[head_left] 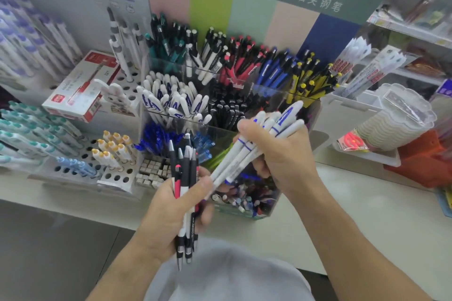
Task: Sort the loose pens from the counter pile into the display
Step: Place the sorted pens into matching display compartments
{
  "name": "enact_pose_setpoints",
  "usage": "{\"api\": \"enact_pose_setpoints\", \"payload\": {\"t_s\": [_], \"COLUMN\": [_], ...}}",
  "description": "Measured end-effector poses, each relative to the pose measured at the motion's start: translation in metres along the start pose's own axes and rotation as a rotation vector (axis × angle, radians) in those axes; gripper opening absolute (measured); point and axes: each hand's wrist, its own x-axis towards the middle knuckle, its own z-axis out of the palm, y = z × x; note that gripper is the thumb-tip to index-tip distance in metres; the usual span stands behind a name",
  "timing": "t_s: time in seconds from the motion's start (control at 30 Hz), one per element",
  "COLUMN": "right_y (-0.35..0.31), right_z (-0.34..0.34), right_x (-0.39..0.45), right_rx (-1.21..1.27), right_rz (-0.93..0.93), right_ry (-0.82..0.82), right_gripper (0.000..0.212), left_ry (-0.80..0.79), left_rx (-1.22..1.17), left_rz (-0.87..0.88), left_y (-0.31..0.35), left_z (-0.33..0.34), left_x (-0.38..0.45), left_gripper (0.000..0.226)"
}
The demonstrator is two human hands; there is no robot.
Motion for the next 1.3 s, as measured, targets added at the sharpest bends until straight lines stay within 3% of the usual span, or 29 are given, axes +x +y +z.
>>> {"api": "enact_pose_setpoints", "payload": {"t_s": [0.1, 0.17, 0.27, 0.47, 0.6, 0.73, 0.87, 0.93, 1.13, 1.3], "right_y": [-0.025, -0.035, -0.034, -0.011, -0.009, -0.009, -0.007, -0.007, 0.0, 0.006], "right_z": [0.018, 0.031, 0.05, 0.071, 0.077, 0.08, 0.078, 0.074, 0.064, 0.065], "right_x": [0.026, 0.048, 0.077, 0.092, 0.092, 0.087, 0.081, 0.079, 0.071, 0.071], "right_rx": [0.07, -0.051, -0.241, -0.44, -0.521, -0.604, -0.599, -0.628, -0.794, -0.77], "right_rz": [-0.308, -0.537, -0.698, -0.535, -0.462, -0.587, -0.59, -0.627, -0.858, -0.965], "right_ry": [0.234, 0.351, 0.331, 0.037, 0.037, 0.079, 0.162, 0.179, 0.137, 0.066], "right_gripper": [0.029, 0.024, 0.022, 0.026, 0.027, 0.018, 0.068, 0.077, 0.042, 0.049], "left_ry": [0.084, 0.161, 0.327, 0.641, 0.728, 0.747, 0.748, 0.739, 0.733, 0.752], "left_rx": [-0.003, 0.018, 0.109, 0.413, 0.49, 0.536, 0.59, 0.588, 0.633, 0.638], "left_rz": [0.115, 0.189, 0.263, 0.448, 0.526, 0.58, 0.602, 0.607, 0.62, 0.625], "left_y": [0.02, 0.028, 0.031, 0.035, 0.043, 0.049, 0.05, 0.049, 0.051, 0.053], "left_z": [-0.013, -0.019, -0.023, -0.02, -0.014, -0.009, -0.01, -0.013, -0.014, -0.009], "left_x": [0.007, 0.011, 0.018, 0.047, 0.068, 0.078, 0.082, 0.083, 0.086, 0.083], "left_gripper": [0.031, 0.016, 0.009, 0.011, 0.021, 0.023, 0.026, 0.027, 0.034, 0.03]}}
